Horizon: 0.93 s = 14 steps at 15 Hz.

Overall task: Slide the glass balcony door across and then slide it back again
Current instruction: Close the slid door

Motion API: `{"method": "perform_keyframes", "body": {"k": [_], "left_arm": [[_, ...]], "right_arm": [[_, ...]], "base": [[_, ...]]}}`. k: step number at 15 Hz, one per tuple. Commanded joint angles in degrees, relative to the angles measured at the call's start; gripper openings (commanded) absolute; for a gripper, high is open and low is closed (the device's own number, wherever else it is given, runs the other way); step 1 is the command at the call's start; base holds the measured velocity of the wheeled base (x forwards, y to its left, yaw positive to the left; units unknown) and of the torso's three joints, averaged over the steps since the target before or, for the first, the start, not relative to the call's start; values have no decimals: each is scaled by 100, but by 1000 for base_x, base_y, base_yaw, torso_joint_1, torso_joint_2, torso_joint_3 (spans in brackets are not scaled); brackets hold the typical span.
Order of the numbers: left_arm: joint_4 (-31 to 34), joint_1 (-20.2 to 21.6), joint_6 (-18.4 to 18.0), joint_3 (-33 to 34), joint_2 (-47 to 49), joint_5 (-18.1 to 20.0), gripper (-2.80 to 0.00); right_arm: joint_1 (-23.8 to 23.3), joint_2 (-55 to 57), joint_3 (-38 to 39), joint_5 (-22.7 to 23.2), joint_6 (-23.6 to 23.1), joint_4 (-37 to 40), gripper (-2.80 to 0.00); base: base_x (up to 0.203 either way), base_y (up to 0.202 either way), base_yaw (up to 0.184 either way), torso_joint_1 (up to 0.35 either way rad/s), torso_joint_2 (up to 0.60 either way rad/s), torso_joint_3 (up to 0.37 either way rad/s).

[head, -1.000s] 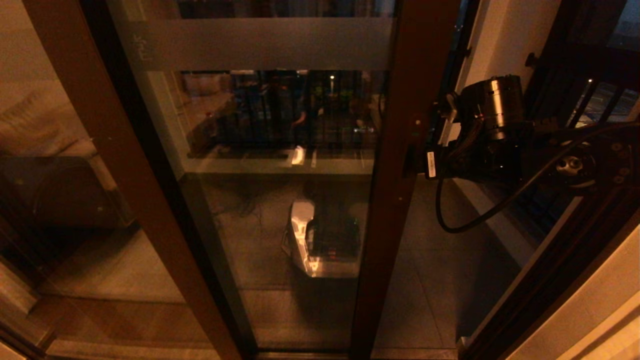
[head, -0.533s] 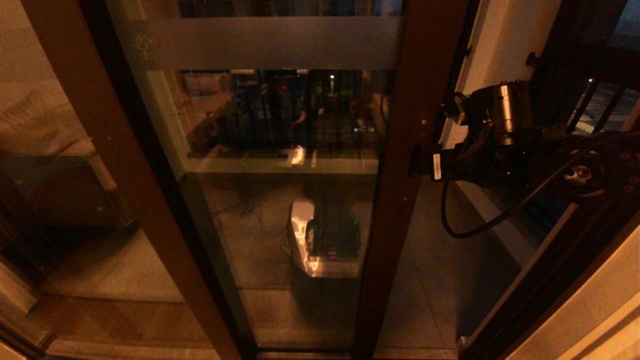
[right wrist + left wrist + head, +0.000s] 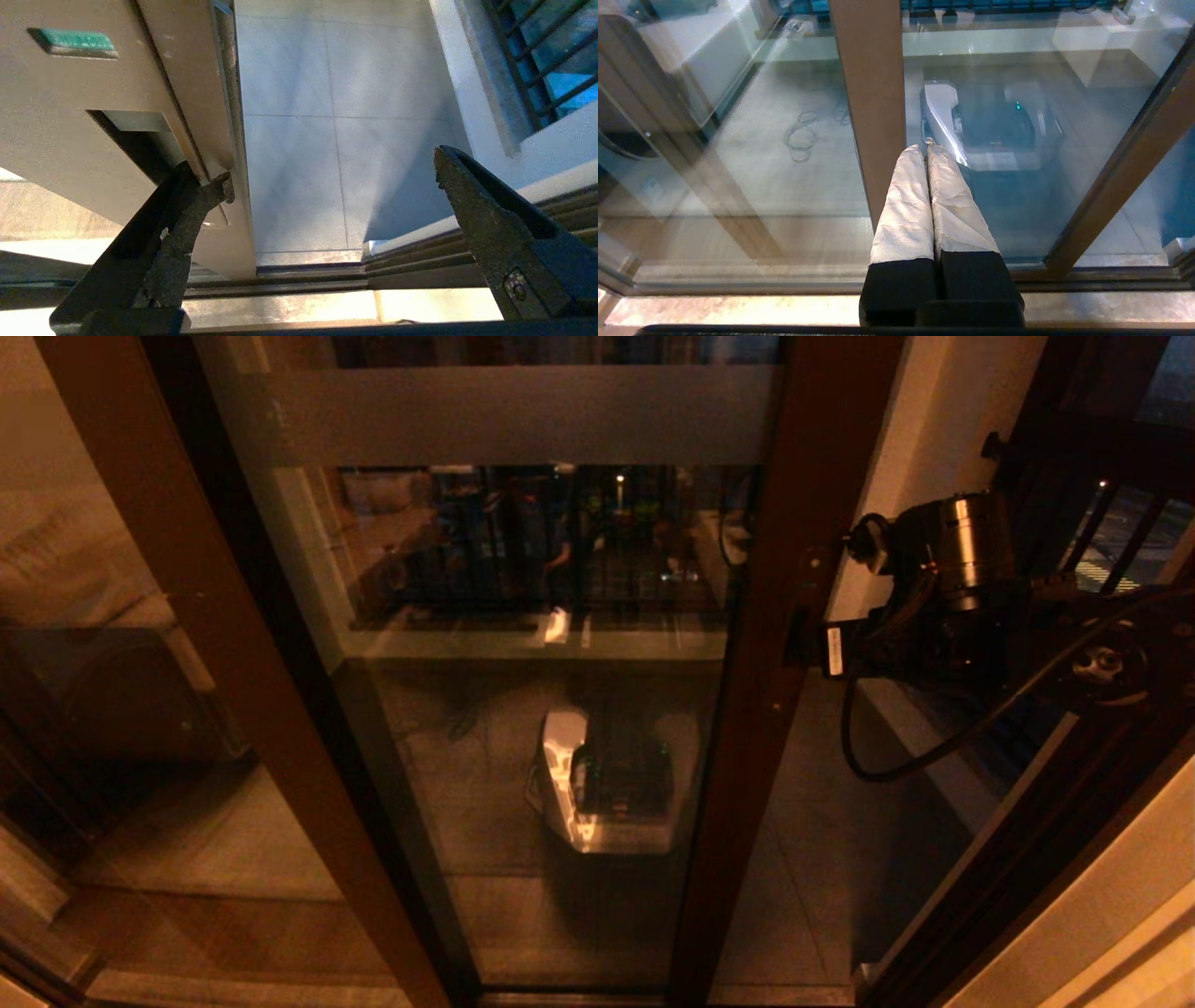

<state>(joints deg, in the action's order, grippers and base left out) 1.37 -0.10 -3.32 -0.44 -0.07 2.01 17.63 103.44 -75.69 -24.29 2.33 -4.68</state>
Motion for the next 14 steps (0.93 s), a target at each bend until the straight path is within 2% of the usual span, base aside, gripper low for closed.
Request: {"method": "perform_keyframes", "body": {"k": [1, 14], "left_arm": [[4, 1, -2, 0, 7, 1, -280], [-3, 1, -2, 0, 7, 1, -280]], "right_arm": [[-49, 1, 2, 21, 4, -24, 0], [-339, -217, 193, 39, -75, -33, 0]], "base": [[0, 0, 0, 0, 0, 0], [0, 0, 0, 0, 0, 0]]}}
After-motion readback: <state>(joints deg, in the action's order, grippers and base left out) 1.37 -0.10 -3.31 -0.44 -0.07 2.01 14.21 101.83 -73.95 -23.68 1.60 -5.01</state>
